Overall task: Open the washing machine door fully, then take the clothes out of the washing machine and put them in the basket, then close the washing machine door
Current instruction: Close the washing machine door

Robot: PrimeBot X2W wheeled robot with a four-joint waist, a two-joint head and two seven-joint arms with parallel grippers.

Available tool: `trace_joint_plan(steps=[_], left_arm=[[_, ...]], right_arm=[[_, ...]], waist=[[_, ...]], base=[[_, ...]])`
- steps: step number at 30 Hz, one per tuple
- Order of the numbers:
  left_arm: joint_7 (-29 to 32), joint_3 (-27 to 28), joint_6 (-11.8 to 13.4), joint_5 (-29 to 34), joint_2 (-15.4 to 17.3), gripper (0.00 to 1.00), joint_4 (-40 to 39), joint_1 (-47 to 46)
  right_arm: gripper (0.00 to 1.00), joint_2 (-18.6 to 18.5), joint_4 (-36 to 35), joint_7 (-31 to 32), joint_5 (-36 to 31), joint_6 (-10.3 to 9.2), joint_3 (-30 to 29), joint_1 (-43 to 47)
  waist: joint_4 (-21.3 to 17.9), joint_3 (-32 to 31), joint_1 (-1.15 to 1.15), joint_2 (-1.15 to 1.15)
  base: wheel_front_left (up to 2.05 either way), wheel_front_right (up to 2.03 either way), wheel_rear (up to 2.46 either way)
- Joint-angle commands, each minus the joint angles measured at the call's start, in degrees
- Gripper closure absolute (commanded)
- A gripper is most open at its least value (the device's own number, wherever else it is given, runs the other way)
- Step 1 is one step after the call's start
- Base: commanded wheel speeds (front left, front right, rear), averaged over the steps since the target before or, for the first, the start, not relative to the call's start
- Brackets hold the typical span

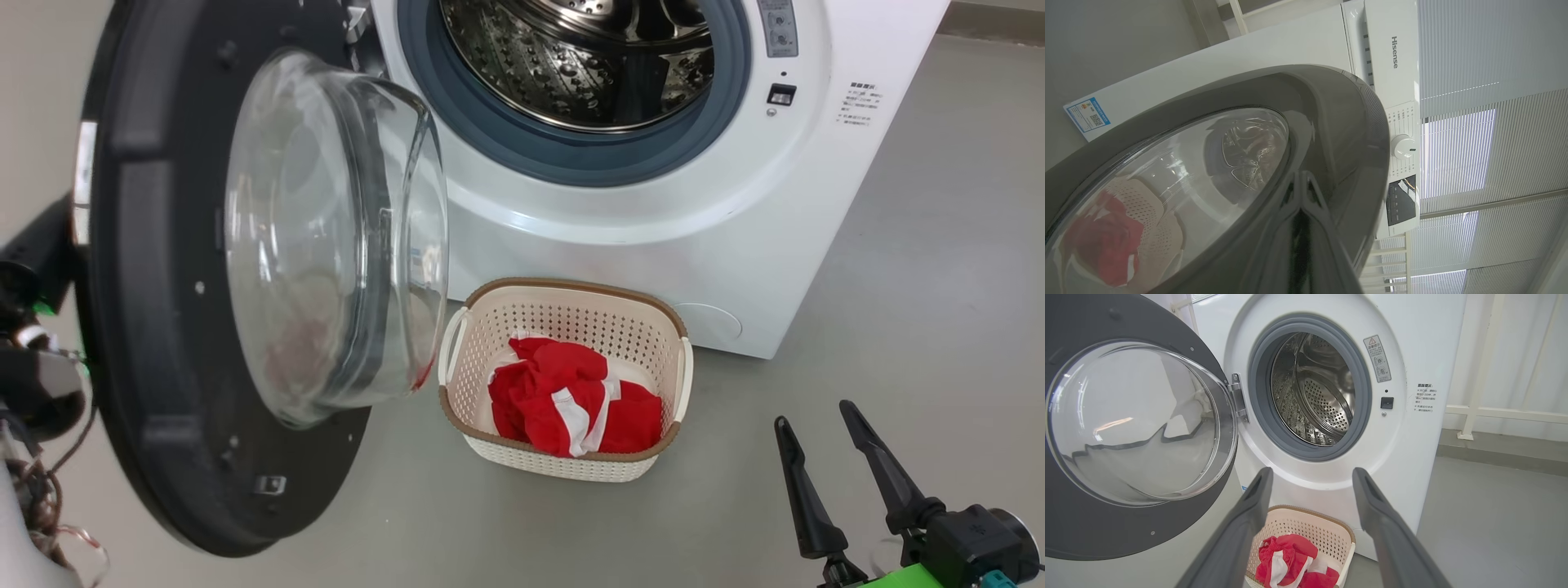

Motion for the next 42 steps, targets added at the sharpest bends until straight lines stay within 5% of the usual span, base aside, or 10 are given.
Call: trace_joint_plan(steps=[1, 22, 42], left_arm=[[1.3, -0.2, 0.3, -0.5, 1.0, 1.00, -2.8, 1.1], [-3.3, -11.3, 0.5, -7.8, -1.6, 1.00, -12.2, 7.4], [-14.8, -23.0, -5.0, -14.7, -1.6, 1.00, -10.7, 8.9]], right_arm=[[0.00, -0.8, -1.5, -0.4, 0.6, 0.35, 1.2, -2.4], [0.00, -0.8, -1.5, -0.4, 1.3, 0.35, 0.9, -3.3], [0.00, -0.8, -1.8, -0.4, 1.4, 0.35, 0.8, -3.4]], waist=[[-0.2, 0.1, 0.00, 0.00], [-4.4, 1.6, 0.00, 0.00], [-7.5, 2.3, 0.00, 0.00]], base=[[0.00, 0.00, 0.00], [0.00, 0.00, 0.00], [0.00, 0.00, 0.00]])
